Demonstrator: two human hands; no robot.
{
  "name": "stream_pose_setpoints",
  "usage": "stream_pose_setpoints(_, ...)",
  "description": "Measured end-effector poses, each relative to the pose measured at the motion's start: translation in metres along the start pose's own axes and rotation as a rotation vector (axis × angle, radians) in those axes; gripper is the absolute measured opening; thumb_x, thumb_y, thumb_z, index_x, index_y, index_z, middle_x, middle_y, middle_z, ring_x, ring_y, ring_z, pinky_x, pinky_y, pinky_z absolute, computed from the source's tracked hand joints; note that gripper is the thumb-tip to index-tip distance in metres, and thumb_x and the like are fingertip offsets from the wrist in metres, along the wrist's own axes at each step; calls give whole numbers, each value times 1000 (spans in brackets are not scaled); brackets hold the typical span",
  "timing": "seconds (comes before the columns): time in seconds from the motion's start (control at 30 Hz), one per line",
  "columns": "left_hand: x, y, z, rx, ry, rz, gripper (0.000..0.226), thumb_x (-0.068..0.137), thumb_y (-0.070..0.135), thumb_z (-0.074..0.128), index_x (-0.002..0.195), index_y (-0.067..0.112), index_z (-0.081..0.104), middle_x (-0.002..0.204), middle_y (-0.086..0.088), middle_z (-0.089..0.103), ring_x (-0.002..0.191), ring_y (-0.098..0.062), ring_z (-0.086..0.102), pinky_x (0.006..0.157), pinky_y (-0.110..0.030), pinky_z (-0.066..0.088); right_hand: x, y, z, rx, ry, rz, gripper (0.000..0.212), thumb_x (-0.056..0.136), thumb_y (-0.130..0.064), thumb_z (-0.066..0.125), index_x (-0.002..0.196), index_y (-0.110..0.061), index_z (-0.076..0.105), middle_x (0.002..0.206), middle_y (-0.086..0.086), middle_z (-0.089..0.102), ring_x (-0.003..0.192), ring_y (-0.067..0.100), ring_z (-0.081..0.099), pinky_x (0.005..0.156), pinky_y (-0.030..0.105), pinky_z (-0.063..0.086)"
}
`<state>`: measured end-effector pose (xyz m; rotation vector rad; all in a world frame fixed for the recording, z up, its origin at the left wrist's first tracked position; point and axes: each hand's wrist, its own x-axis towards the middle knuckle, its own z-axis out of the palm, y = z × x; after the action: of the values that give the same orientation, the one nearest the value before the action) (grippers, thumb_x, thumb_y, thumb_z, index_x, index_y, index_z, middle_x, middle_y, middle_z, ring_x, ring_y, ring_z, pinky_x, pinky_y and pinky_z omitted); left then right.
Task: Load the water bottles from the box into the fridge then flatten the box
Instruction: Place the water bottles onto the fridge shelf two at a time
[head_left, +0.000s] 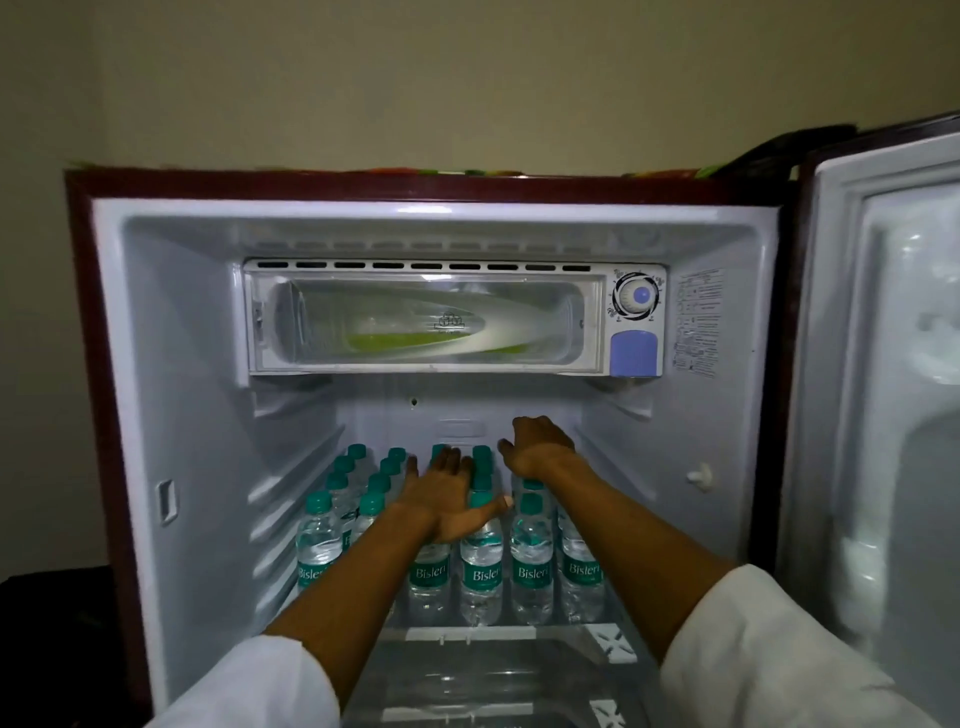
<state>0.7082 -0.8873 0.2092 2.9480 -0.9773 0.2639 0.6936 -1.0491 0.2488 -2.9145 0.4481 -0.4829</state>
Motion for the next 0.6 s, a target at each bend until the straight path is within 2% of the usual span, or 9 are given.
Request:
stream_pose_setpoints(0.27, -72, -15, 5, 59, 15, -39, 105, 80, 84, 16, 154, 14, -8, 161, -7, -15, 149, -23, -13, 118, -54, -9, -35, -17, 18, -26, 59, -151, 56, 101, -48, 35, 138, -8, 44, 138, 16, 49, 125, 32, 46, 109, 48, 33)
stream_pose_setpoints(0.4, -84, -31, -5, 82, 9, -69, 98, 84, 79, 14, 152, 14, -15, 160, -7, -17, 148, -23, -14, 118, -54, -9, -33, -28, 25, -77, 123, -160, 69, 99, -58, 28, 144, -7, 39, 144, 16, 43, 132, 31, 41, 113, 53, 27)
stream_pose_setpoints(0.47, -81, -41, -11, 65, -3, -98, 98, 82, 79, 7, 152, 14, -16, 160, -7, -17, 148, -22, -15, 119, -52, -9, -33, -31, 25, -116, 100, -167, 76, 97, -62, 24, 148, -7, 33, 150, 17, 36, 138, 32, 34, 115, 54, 23)
stream_pose_setpoints(0.6, -70, -61, -15, 13, -2, -128, 114, 65, 86, -13, 153, 12, -14, 161, -7, -16, 148, -22, -15, 119, -50, -8, -42, -34, 17, -144, 10, -230, 81, 96, -66, 22, 152, -7, 23, 159, 14, 23, 146, 30, 21, 116, 53, 20)
